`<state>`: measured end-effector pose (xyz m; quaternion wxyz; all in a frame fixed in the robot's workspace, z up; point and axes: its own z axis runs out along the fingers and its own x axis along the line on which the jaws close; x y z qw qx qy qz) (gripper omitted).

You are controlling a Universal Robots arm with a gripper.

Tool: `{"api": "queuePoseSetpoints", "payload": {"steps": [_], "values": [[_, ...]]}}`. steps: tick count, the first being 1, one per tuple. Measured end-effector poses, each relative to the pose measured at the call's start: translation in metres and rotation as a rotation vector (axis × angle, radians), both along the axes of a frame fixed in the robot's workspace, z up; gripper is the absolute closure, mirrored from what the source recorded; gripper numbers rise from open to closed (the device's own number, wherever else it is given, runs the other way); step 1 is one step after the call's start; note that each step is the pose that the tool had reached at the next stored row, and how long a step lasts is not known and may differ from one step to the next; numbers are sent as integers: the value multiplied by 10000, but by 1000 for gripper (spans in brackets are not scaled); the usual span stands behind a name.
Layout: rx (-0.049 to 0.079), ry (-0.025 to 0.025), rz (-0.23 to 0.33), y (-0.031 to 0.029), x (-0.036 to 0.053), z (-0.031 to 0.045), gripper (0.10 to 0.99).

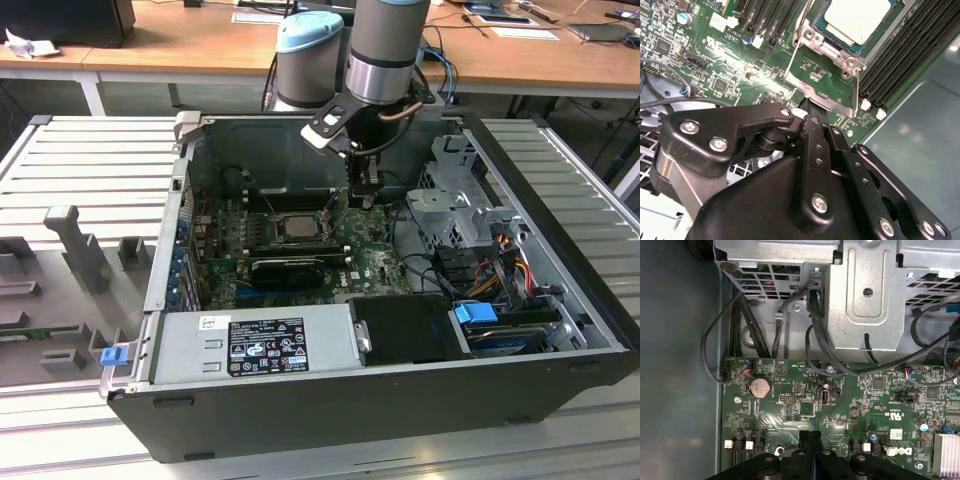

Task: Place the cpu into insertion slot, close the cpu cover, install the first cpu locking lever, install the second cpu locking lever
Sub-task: 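Close the cpu cover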

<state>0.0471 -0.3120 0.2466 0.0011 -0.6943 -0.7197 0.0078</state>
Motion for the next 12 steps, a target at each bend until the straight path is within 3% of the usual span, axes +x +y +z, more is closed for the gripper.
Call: {"api": "queuePoseSetpoints", "payload": {"steps": [12], "values": [[11,0,0,0,-44,0,980]]}}
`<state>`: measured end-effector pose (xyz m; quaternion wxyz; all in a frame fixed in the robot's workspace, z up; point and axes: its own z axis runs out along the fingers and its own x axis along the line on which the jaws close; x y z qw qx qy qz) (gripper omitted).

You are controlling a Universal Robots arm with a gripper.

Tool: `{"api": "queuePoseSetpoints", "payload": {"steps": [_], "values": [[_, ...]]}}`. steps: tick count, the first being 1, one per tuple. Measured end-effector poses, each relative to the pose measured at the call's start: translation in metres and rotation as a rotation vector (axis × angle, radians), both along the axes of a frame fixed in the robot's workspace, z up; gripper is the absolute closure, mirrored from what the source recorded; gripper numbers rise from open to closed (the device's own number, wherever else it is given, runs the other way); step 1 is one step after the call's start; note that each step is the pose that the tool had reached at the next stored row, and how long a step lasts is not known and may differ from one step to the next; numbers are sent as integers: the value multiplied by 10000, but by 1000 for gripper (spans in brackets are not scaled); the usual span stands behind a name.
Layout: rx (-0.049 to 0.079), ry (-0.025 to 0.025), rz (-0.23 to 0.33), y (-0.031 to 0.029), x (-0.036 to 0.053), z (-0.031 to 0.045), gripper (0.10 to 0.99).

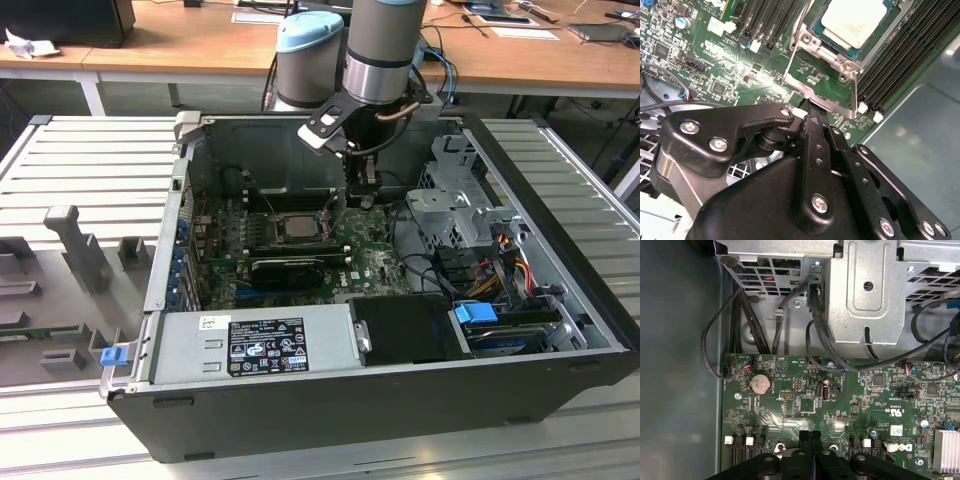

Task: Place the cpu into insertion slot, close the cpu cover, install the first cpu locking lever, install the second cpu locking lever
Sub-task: 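Close the cpu cover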

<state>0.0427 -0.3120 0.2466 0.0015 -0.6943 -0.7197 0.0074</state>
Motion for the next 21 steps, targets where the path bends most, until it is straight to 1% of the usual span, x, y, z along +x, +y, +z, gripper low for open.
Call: {"api": "queuePoseSetpoints", "payload": {"steps": [11,21], "values": [[0,1,0,0,-40,0,980],[0,0,1,0,-56,0,980]]}}
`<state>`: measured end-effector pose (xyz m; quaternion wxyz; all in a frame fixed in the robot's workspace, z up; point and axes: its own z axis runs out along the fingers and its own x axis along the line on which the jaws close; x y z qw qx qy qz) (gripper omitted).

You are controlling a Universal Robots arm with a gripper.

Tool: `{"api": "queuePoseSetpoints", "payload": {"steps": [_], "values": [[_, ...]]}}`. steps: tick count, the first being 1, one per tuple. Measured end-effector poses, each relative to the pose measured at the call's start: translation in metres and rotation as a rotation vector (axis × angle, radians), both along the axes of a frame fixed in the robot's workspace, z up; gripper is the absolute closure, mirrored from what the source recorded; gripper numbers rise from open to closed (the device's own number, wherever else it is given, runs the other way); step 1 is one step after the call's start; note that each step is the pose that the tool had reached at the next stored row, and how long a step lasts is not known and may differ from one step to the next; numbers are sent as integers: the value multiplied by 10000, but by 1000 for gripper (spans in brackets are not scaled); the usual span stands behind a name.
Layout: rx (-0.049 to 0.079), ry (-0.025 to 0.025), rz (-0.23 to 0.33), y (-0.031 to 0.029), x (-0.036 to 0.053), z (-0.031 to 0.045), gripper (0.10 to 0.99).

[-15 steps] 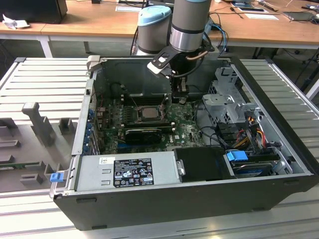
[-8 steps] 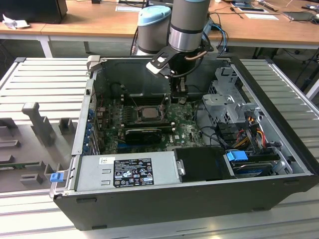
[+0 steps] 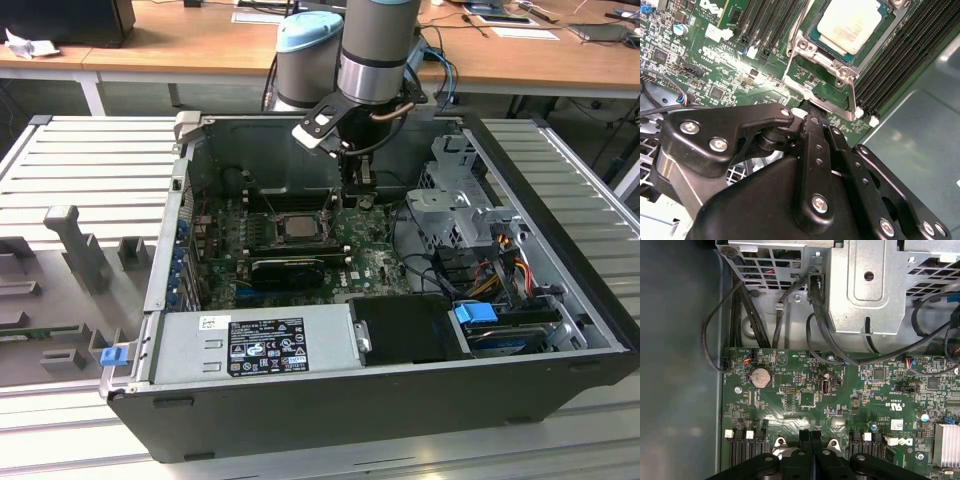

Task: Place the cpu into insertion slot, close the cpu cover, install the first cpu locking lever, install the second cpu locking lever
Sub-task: 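Close the cpu cover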

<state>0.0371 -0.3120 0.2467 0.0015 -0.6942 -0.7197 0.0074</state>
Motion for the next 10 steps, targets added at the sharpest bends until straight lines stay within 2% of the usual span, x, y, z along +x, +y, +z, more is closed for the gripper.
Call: {"api": "queuePoseSetpoints", "payload": {"steps": [10], "values": [[0,0,-1,0,-27,0,980]]}}
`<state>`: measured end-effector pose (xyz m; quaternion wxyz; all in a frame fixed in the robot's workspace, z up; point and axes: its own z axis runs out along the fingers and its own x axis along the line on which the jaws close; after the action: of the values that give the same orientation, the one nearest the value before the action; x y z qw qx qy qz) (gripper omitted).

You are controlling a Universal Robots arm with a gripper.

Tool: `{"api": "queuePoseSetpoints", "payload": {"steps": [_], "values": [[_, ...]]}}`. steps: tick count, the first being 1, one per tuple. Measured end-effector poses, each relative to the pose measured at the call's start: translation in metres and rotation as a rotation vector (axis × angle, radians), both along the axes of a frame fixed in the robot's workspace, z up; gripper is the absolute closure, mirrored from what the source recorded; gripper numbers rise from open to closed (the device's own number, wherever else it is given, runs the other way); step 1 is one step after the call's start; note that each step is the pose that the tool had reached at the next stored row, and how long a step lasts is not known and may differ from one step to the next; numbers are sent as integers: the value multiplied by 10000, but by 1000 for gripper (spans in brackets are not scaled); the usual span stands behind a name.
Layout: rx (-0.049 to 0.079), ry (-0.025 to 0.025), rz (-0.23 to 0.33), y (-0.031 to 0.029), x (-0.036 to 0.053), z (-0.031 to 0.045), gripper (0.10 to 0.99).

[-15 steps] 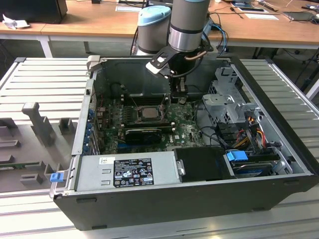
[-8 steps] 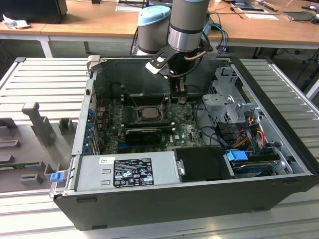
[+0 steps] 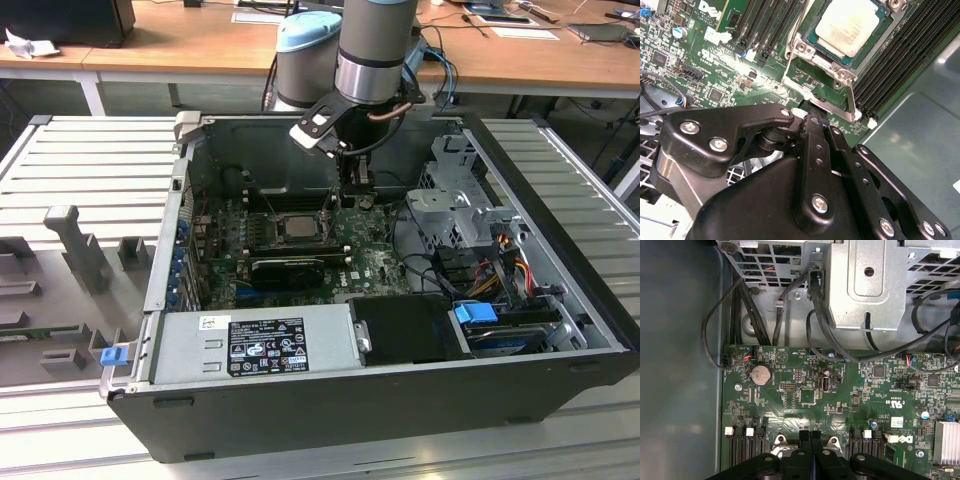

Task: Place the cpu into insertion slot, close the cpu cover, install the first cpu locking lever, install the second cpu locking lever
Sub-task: 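Close the cpu cover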

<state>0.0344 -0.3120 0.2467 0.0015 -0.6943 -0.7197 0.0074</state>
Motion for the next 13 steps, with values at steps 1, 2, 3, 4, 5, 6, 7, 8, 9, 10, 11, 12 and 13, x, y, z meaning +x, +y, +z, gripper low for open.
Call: {"api": "queuePoseSetpoints", "payload": {"steps": [1,2,3,4,5,6,7,8,9,10,11,12,13], "values": [[0,0,1,0,-2,0,980],[0,0,-1,0,-7,0,980],[0,0,0,0,-9,0,980],[0,1,0,0,-11,0,980],[1,0,1,0,-15,0,980],[1,0,1,0,-18,0,980],[1,1,0,0,-22,0,980],[2,0,0,0,-24,0,980],[2,0,0,0,-27,0,980],[2,0,1,0,-29,0,980],[2,0,0,0,-32,0,980],[3,0,0,0,-35,0,980],[3,1,1,0,-38,0,980]]}}
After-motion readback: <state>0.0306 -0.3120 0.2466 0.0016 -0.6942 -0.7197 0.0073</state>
